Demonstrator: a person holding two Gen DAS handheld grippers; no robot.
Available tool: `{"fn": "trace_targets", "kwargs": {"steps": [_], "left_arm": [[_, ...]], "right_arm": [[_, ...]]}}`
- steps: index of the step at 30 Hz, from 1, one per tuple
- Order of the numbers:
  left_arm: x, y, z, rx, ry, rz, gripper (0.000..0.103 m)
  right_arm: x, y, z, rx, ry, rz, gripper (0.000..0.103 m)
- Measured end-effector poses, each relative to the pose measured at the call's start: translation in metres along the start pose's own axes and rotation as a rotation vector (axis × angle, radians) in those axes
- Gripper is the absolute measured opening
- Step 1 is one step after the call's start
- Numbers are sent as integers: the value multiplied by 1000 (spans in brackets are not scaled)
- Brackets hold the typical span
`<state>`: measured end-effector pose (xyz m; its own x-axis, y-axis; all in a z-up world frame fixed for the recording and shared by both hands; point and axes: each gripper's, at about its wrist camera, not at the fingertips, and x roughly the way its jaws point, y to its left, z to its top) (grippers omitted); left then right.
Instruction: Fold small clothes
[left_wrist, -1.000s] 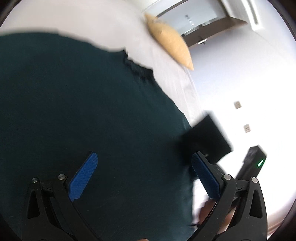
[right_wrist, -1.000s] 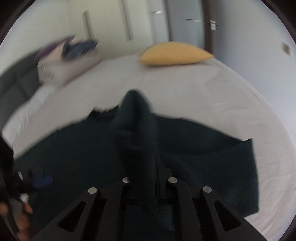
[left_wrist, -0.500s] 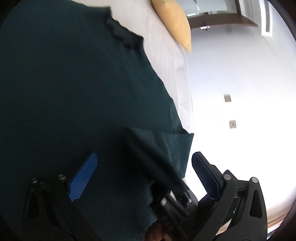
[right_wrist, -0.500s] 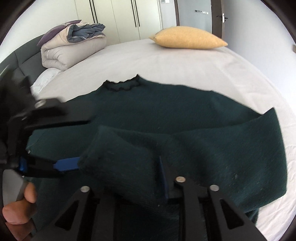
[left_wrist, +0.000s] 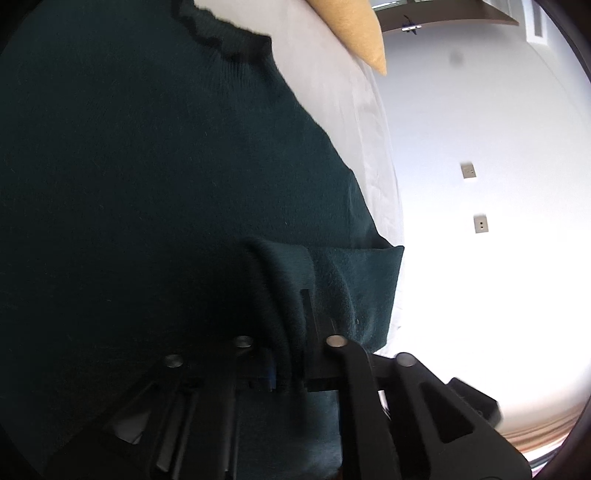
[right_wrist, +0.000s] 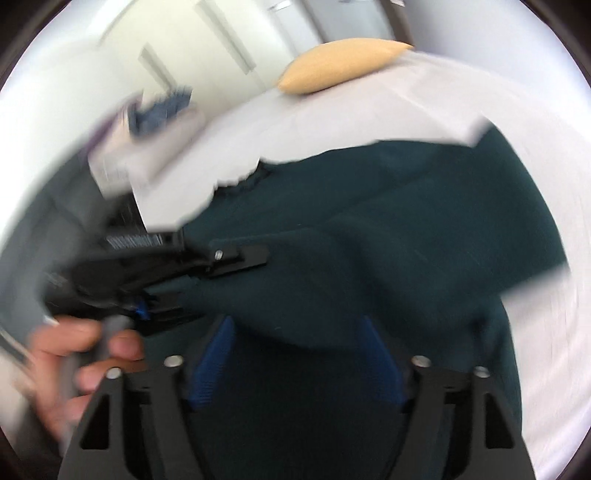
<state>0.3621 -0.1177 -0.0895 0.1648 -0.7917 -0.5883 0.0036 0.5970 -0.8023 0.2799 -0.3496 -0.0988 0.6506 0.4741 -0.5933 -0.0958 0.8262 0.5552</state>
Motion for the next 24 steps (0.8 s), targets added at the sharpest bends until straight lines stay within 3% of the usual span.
{"fn": "trace_targets", "kwargs": {"steps": [4, 8, 17, 24], "left_arm": [[-35, -8, 3, 58, -53, 17, 7], [-87, -11, 7, 107, -122, 41, 7], [-141, 21, 27, 92, -208, 141, 7], [-177, 48, 43, 60, -286, 161, 7]], "right_arm": [[-22, -60, -12, 338, -30, 182, 85], [-21, -92, -7, 560, -77, 326, 84], [16, -113, 24, 832, -160, 482, 85], [40, -101, 48, 834, -144, 482, 90]]}}
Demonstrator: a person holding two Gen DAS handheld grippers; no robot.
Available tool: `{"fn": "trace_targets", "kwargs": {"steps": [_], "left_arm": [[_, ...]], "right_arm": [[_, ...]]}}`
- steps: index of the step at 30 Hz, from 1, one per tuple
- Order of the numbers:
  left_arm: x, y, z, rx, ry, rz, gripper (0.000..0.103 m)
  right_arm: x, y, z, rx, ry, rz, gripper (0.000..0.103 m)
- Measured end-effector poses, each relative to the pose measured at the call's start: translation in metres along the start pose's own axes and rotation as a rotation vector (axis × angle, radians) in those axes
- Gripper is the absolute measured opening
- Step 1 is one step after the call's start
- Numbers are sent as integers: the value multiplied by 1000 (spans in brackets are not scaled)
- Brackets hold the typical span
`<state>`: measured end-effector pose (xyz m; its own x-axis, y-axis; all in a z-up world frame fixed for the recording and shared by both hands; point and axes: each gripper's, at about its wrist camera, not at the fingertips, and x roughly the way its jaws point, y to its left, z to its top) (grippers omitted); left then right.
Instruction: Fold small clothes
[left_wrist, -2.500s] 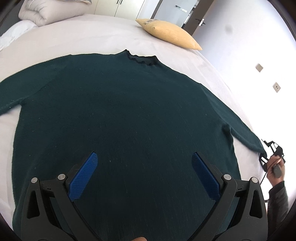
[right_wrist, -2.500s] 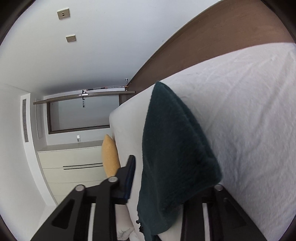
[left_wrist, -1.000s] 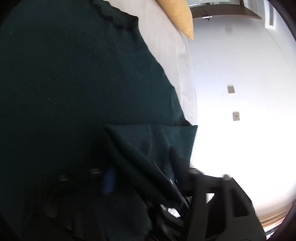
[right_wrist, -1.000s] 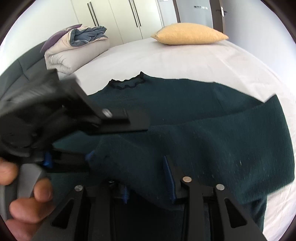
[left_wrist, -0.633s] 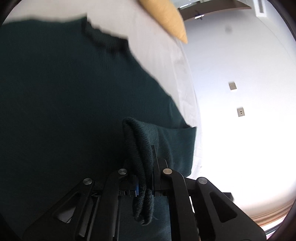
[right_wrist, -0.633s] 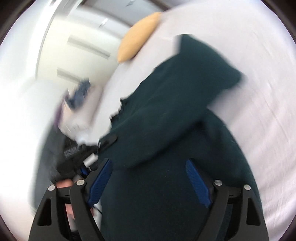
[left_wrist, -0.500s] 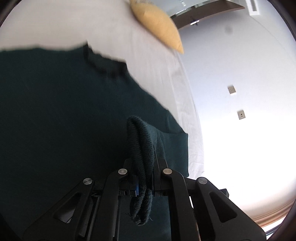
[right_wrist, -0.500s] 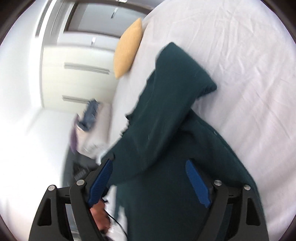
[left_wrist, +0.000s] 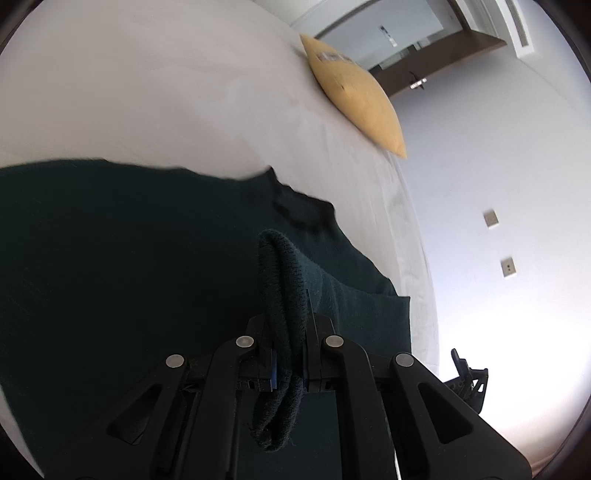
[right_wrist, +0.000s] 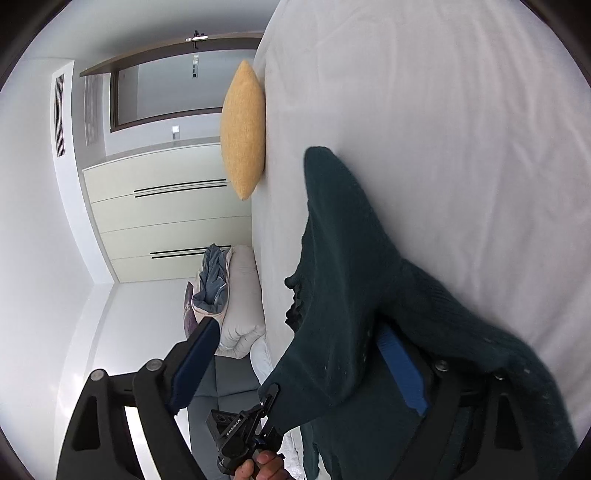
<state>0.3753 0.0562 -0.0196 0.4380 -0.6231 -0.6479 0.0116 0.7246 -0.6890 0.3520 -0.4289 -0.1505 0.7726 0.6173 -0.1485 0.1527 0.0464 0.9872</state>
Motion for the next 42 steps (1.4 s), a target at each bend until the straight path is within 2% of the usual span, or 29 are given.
{"fn": "trace_targets", "kwargs": {"steps": [5, 18, 26, 30, 32, 37, 40, 42], "left_arm": [[-9, 22, 0, -5, -3, 37, 7], [8, 61, -15, -48, 12, 97, 7], [15, 74, -12, -23, 15, 116, 7], [16, 70, -12, 16, 13, 138, 8], [15, 66, -13, 38, 10, 156, 9], [8, 47, -16, 103, -24, 265, 13], [-10, 31, -19, 158, -106, 370, 13], [-24, 17, -22, 218, -198, 505, 13]], "right_arm": [[-3, -2, 3, -2, -11, -17, 91], [-9, 3, 1, -93, -33, -86, 90], [-6, 6, -6, -154, 0, -158, 89], [-18, 13, -15, -165, 33, -229, 89], [-25, 21, -19, -189, 44, -234, 90], [-32, 59, -14, -347, 17, -238, 88], [-18, 69, 11, -379, 43, -227, 77], [-2, 72, 30, -396, 80, -238, 66]]}}
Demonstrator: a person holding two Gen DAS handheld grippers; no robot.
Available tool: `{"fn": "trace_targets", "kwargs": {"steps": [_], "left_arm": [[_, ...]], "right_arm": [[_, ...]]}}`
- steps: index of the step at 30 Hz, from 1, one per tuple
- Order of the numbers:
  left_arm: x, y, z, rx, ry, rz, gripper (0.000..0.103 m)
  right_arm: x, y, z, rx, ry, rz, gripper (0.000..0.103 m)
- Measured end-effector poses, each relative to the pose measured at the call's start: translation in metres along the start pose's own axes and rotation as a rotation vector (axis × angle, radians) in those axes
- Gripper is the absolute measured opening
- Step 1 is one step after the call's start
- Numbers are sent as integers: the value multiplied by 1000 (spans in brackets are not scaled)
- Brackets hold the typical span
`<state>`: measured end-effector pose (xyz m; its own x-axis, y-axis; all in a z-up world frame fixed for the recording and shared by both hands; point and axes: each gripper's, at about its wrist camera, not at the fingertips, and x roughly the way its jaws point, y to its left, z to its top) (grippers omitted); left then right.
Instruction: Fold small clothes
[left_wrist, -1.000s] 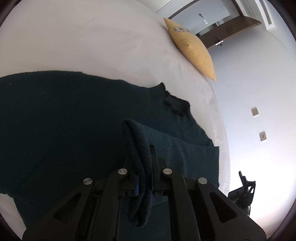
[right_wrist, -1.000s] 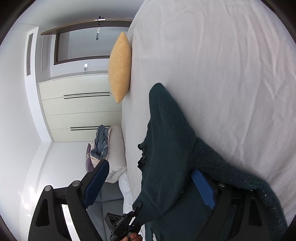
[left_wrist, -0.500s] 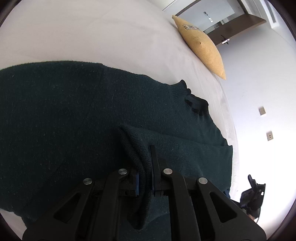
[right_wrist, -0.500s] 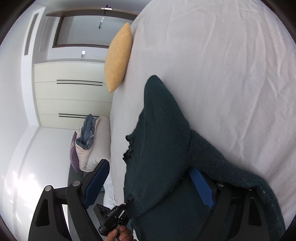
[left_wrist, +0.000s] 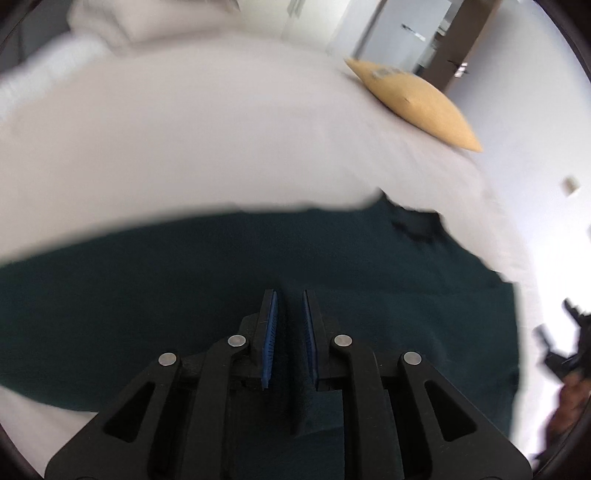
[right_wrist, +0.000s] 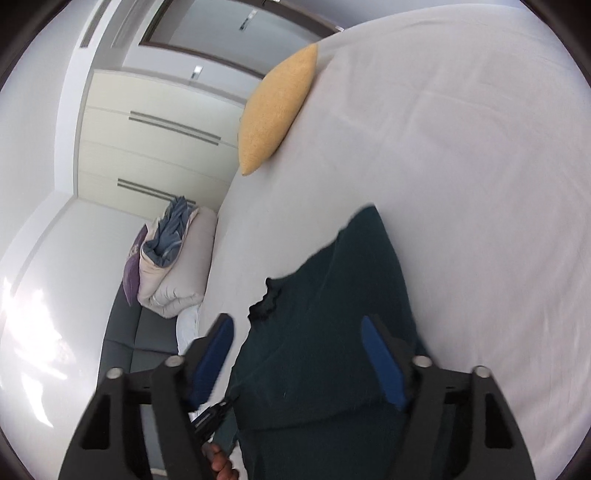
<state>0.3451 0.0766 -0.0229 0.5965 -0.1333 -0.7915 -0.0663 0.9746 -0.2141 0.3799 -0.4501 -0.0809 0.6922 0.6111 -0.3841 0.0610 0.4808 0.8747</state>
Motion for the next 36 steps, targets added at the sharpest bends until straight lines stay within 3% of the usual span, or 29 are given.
{"fn": "trace_targets", "kwargs": {"steps": [2, 5, 10, 12, 14, 16, 19, 24, 31, 34, 36], "left_arm": [[-14, -12, 1, 59, -74, 42, 13], [-9, -35, -2, 164, -80, 56, 13], [36, -46, -16, 222, 15, 88, 13], [45, -44, -23, 241, 13, 96, 13], [46, -51, -28, 291, -6, 129, 13], [50, -57, -32, 336, -14, 166, 13], [51, -53, -31, 324, -13, 153, 13], [52, -49, -35, 343, -23, 154, 13], [52, -48, -41, 346, -37, 157, 13], [52, -48, -44, 346, -41, 160, 13], [52, -46, -43, 334, -42, 147, 13]], "right_arm": [[16, -1, 15, -24, 47, -11, 51], [47, -8, 35, -52, 120, -25, 34], [79, -23, 55, -21, 176, -25, 30], [91, -30, 58, -12, 220, -33, 29], [95, -37, 56, -10, 252, -72, 16], [90, -45, 52, 5, 256, -51, 16], [76, -50, 41, 32, 272, -22, 16], [52, -42, 14, -34, 365, -63, 16], [22, -53, -21, -36, 397, -70, 15], [24, -66, -28, -27, 382, -87, 0], [26, -73, -29, -34, 367, -56, 0]]}}
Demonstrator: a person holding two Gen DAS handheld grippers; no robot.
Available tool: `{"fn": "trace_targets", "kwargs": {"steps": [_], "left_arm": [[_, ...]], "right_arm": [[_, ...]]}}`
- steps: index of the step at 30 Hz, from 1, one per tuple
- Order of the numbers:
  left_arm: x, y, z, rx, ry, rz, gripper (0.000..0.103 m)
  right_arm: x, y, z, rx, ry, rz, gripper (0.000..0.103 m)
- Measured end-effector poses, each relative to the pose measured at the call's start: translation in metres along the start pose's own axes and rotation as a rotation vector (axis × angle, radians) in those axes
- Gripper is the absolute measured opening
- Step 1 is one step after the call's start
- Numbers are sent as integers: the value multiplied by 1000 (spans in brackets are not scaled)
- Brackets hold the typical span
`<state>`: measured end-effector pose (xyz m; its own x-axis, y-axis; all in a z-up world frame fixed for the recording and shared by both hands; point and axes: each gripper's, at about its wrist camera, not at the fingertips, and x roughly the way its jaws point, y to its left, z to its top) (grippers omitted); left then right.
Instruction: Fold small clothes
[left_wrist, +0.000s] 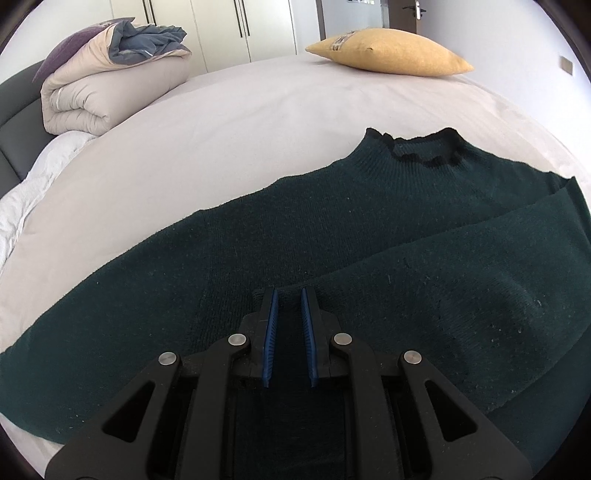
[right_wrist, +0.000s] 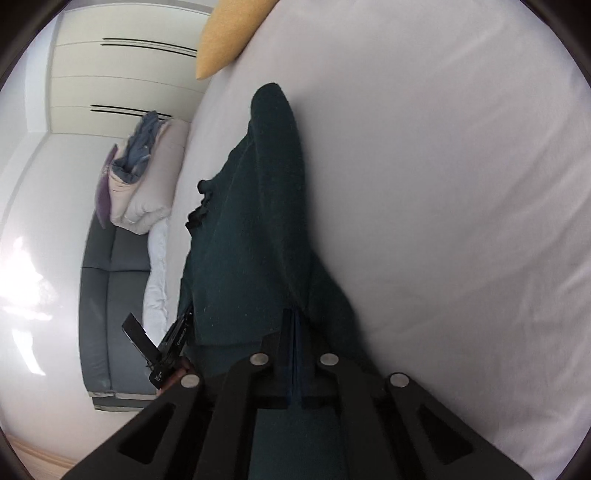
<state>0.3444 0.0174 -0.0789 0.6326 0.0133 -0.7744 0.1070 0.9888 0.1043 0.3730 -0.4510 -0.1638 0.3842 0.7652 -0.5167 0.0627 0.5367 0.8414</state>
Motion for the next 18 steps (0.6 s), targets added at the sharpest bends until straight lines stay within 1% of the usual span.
{"fn": "trace_targets", "kwargs": {"steps": [2, 3, 4, 5, 6, 7, 8, 9, 10, 11, 12, 13, 14, 16, 17, 18], "left_arm": [[-5, 8, -1, -36, -7, -33, 13], [-9, 19, -1, -90, -7, -85, 13], [-12, 28, -2, -136, 2, -125, 13], [-18, 41, -4, -202, 22, -171, 14], [-27, 56, -9, -274, 43, -185, 15], [-37, 71, -14, -328, 44, -193, 15], [-54, 93, -24, -405, 15, -218, 19], [-66, 110, -33, -462, -14, -238, 33], [-79, 131, -43, -524, -44, -253, 50], [-93, 154, -56, -592, -78, -261, 86], [-109, 182, -73, -676, -132, -252, 96], [-122, 206, -87, -743, -176, -237, 96], [-132, 231, -102, -803, -199, -226, 96], [-145, 282, -136, -942, -220, -239, 95], [-150, 312, -159, -1040, -236, -249, 95], [-152, 333, -176, -1108, -243, -254, 95]], "right_arm": [[-1, -5, -1, 18, -14, 27, 0], [-3, -3, -2, 40, -24, 29, 0], [-6, 1, -4, 49, -38, 14, 0], [-11, 8, -7, 47, -60, -6, 8], [-18, 19, -12, 36, -95, -21, 17], [-26, 31, -20, 16, -132, -12, 41], [-32, 42, -29, -6, -164, 7, 63], [-38, 55, -40, -35, -196, 24, 68], [-41, 67, -50, -70, -211, 36, 70], [-41, 78, -59, -100, -208, 47, 70], [-38, 89, -70, -131, -191, 54, 70], [-34, 96, -78, -146, -178, 56, 70], [-31, 102, -86, -159, -164, 60, 70], [-19, 112, -103, -181, -127, 66, 70], [-14, 114, -109, -182, -116, 67, 70], [-6, 117, -116, -179, -99, 72, 70]]}}
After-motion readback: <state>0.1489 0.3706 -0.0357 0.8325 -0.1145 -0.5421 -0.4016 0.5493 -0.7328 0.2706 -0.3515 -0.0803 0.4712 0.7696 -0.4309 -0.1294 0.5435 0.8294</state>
